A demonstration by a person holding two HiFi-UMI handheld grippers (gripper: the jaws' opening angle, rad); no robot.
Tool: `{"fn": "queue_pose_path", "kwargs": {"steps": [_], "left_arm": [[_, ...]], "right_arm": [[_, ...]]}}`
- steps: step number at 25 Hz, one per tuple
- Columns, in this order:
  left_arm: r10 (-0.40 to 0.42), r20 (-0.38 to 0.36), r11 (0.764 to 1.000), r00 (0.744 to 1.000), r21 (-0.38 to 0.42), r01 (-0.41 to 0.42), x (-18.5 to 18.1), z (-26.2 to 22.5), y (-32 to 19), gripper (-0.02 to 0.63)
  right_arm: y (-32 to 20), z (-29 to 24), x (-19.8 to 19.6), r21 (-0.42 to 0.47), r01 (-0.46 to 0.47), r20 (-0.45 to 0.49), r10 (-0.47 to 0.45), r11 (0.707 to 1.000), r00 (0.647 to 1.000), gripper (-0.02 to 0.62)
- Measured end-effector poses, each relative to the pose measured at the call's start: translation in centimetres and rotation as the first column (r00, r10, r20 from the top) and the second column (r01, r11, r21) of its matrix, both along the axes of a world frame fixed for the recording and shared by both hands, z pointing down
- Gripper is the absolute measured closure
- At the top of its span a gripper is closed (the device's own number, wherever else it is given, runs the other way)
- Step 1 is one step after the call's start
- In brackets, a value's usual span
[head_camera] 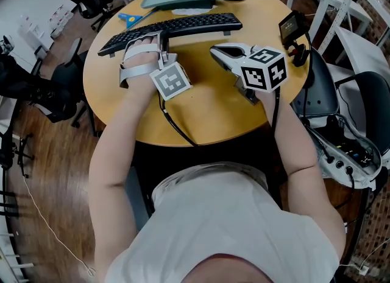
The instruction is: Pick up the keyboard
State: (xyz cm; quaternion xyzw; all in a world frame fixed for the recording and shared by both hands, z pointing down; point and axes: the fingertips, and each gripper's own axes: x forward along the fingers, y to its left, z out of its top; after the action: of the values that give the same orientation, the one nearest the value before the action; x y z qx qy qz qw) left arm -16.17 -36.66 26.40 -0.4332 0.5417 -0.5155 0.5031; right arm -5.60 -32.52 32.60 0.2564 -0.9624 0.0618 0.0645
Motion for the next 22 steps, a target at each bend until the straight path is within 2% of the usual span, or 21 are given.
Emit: {"fn": "queue_pose_path", "kwargs": {"steps": [8, 13, 17, 22], "left_arm": [[-0.014, 0.031, 0.999, 0.999, -0.047, 0.016, 0.6, 3.2, -0.3, 0.518], [-0.002, -0.005, 0.993, 1.000, -0.115, 0.001, 1.0, 5.4, -0.4, 0.518], [0.000, -0.015, 0.991, 1.000, -0.132, -0.002, 1.1, 6.1, -0.5, 0.520], [0.033, -0.030, 0.975, 0.999, -0.219, -0.039, 1.8, 8.8, -0.2, 0.522]], "right_arm": [[0.1, 0.1, 0.0, -0.002, 0.000, 0.000, 0.000, 1.000, 1.000, 0.594], [0.1, 0.0, 0.0, -0.001, 0.000, -0.001, 0.000, 1.000, 1.000, 0.594], [0.1, 0.0, 0.0, -0.001, 0.002, 0.000, -0.002, 1.000, 1.000, 0.594], [0.1, 0.0, -0.1, -0.001, 0.001, -0.001, -0.001, 1.000, 1.000, 0.594]]}}
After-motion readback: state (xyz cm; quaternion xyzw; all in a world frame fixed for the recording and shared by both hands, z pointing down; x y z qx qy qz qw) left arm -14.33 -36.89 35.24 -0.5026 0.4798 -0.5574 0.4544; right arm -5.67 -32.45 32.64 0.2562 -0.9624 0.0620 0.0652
